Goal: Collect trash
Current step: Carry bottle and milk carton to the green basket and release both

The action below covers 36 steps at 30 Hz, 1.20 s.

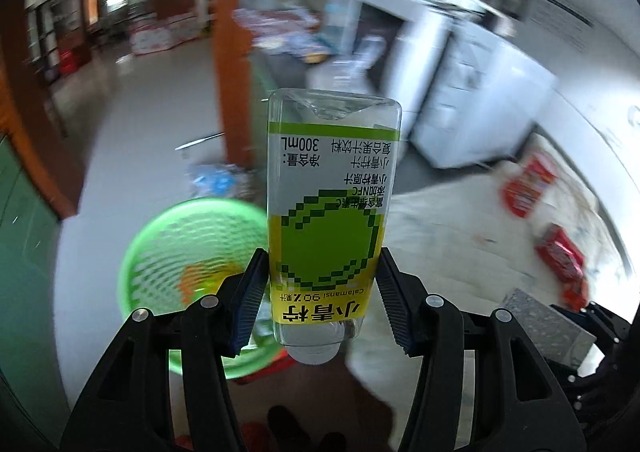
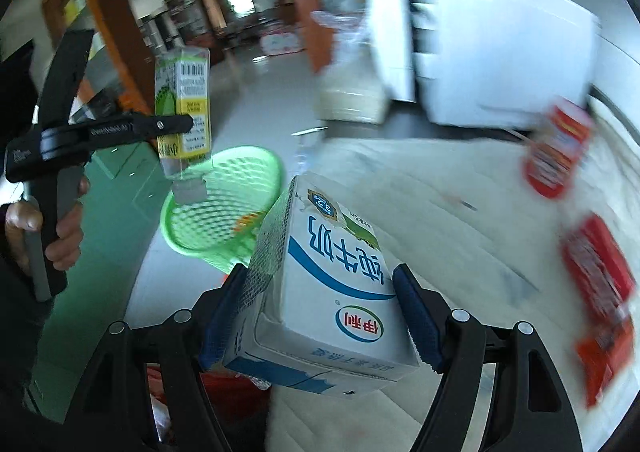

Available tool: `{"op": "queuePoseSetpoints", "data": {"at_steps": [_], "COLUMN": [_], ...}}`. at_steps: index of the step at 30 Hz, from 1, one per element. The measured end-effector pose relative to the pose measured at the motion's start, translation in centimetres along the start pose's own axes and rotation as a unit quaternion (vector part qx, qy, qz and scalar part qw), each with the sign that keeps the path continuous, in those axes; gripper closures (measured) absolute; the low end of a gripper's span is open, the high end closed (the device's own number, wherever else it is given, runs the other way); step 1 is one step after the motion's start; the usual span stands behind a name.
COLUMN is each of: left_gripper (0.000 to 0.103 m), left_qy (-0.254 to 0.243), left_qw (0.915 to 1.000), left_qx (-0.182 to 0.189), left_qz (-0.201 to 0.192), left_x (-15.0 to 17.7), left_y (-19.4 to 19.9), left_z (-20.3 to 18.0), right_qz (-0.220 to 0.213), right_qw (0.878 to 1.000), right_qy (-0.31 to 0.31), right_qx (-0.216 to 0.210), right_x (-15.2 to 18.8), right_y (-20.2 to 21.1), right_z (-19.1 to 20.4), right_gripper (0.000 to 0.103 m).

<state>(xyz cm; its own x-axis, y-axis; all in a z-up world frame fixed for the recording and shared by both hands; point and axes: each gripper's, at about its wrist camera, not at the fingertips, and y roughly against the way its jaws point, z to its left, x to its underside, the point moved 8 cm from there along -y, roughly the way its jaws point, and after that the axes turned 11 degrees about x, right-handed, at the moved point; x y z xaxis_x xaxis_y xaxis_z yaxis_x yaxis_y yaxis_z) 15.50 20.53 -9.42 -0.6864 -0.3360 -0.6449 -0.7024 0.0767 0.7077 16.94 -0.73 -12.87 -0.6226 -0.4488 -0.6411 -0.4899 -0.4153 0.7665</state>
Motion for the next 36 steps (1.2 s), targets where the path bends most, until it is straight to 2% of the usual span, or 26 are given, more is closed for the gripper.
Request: {"op": "queuePoseSetpoints", "data": {"at_steps": [6,11,16,21,23,28,36], "left_gripper": [0.049,0.049,0.049,0.048,0.047,0.047,0.039], "left_qy": [0.065,0.109,0.141,0.154,0.161,0.167,0.159], "left_qw": [0.9966,0.9918,0.9874,0.9849,0.9836,0.9825,0.9848], "left_qx": [-0.049,-0.065,-0.066,-0.065,-0.065,-0.062,-0.059], "left_qz": [0.008,0.019,0.031,0.045,0.049,0.054,0.038], "left_x": [1.3,2.7,3.7,4.9,5.1,5.7,4.8], "left_y": [-0.1,-1.4,-2.8,-3.4,-3.7,-3.9,-2.2], "left_z": [8.9,14.1,16.9,18.3,18.7,18.9,17.4], "right_qz": [0.01,0.023,0.05,0.063,0.057,0.051,0.03], "right_qw": [0.999,0.997,0.995,0.994,0.995,0.993,0.994], "right_qy": [0.035,0.06,0.057,0.045,0.046,0.056,0.065], "right_qx": [-0.034,-0.044,-0.059,-0.077,-0.075,-0.085,-0.081], "right_x": [-3.4,-5.1,-6.3,-6.8,-6.6,-5.8,-4.1], "right_y": [-5.1,-9.6,-13.8,-16.7,-16.8,-15.8,-10.7], "right_z": [7.0,11.6,15.8,18.0,18.3,18.4,15.5], "right_gripper": [0.032,0.032,0.032,0.029,0.023,0.022,0.019]}}
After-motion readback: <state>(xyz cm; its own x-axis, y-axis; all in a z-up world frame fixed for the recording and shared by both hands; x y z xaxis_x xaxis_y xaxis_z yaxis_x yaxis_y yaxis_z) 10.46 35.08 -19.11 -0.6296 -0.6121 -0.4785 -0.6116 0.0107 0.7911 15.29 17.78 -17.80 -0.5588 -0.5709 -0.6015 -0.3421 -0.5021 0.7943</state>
